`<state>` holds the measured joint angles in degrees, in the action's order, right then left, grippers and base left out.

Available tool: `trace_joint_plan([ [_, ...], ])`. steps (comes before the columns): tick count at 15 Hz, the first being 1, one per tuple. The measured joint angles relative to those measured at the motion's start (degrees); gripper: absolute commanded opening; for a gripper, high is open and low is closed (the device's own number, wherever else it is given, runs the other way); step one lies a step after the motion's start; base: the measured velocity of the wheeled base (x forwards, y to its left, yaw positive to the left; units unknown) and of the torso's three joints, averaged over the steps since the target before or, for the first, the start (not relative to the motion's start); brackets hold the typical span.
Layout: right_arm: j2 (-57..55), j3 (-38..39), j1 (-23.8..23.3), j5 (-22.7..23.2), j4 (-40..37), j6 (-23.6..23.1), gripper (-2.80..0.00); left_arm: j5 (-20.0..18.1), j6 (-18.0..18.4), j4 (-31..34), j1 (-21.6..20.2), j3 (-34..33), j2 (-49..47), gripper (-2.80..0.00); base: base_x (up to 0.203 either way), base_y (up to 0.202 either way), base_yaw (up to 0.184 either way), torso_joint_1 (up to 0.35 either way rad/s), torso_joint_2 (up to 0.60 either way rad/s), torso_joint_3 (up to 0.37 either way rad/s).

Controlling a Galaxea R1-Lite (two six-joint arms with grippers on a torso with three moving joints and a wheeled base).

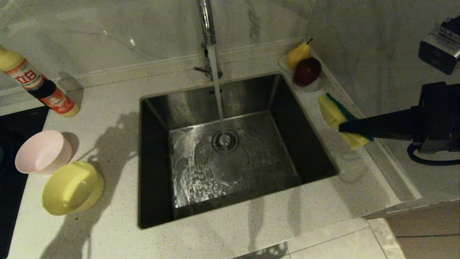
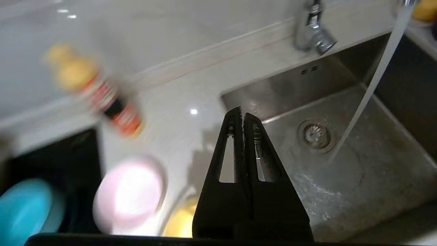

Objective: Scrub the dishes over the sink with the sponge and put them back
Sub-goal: Put down the sponge

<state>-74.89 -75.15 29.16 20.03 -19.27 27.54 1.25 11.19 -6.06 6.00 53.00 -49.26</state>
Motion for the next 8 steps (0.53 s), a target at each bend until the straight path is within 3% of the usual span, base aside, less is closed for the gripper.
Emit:
trace_joint_plan([
  [4, 0.0, 0.32, 0.02, -0.05, -0.05, -0.01, -2.8, 5.45, -2.53, 0.88, -1.9, -14.79, 17.89, -2.8, 0.0, 0.0, 0.0, 0.0, 0.0, 0.0],
  [8, 0.16, 0.58, 0.07, -0.02, 0.15, -0.28, -2.8, 7.08, -6.66, 5.29, -4.57, -25.35, 31.67, -2.8, 0.0, 0.0, 0.0, 0.0, 0.0, 0.0],
])
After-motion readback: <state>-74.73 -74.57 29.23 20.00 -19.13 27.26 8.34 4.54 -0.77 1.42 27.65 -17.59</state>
